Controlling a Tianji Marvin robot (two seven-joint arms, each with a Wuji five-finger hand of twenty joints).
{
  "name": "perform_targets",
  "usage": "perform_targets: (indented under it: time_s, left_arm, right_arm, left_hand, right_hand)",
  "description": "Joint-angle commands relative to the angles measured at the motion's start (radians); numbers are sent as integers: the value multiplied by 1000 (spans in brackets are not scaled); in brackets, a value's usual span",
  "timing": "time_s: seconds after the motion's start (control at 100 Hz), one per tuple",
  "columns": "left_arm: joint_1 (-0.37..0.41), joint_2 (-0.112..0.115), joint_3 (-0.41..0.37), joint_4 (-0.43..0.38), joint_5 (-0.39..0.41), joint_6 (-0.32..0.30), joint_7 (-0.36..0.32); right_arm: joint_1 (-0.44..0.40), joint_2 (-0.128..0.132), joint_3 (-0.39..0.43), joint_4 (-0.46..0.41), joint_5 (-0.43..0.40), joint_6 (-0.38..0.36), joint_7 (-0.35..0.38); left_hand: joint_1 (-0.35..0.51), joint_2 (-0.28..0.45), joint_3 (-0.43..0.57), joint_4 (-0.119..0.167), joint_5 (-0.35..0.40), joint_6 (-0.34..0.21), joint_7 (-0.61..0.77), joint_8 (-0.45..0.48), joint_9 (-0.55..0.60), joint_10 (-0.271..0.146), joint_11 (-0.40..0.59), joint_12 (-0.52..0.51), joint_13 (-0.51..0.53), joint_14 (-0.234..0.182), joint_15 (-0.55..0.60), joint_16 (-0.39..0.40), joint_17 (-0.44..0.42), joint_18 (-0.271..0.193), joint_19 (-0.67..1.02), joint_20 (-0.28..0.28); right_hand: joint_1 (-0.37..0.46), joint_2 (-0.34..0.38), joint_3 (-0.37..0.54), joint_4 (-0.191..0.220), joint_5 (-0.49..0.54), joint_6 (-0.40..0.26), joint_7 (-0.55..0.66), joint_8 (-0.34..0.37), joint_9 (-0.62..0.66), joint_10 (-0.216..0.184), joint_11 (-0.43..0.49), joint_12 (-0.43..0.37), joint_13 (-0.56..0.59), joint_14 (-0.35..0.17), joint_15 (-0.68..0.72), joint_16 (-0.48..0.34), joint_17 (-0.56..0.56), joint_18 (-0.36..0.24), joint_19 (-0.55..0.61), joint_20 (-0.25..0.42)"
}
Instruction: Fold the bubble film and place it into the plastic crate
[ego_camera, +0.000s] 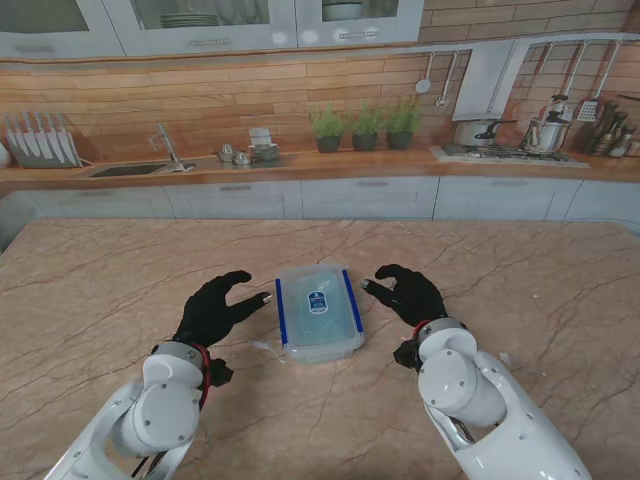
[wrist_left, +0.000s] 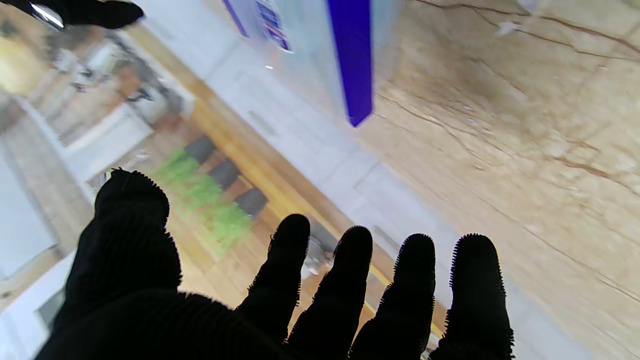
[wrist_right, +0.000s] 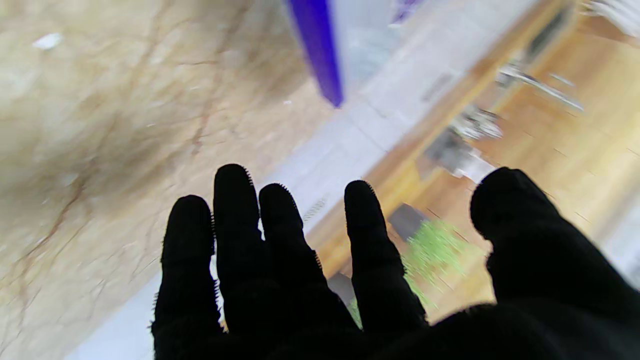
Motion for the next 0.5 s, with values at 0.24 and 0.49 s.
perform_targets:
  time_s: [0.24,0.49]
  left_arm:
    - [75,11,-37,-8,-4,-236,64]
    - [116,15,-89,-5,-75,-431,39]
  right_arm:
    - [-124,9,73,-44,71,-243,-31]
    - [-169,18,105,-39,-2,-463,-70]
  left_hand:
    - [15,-26,-11,27,-22,-28,-53,-3,7,-37,-54,-11,-1,-81,-69,-23,-6,-86,-156,-10]
    - [11,-85,-8,24,9,-42,-55,8,38,-48,-78,-9,23,-92,-95,-33,14,-82,-208,-11]
  right_hand:
    - [-48,-156,76,-11,-47,-49,47,-21,0,-79,-58,-9,-4,-99,-167,-61,20,-38,-133,42]
    - [-48,-232,105,-18,-81,-92,68,-20,18,-131,-101,-5,34,-149,-257,-81,64,-59,-251,79]
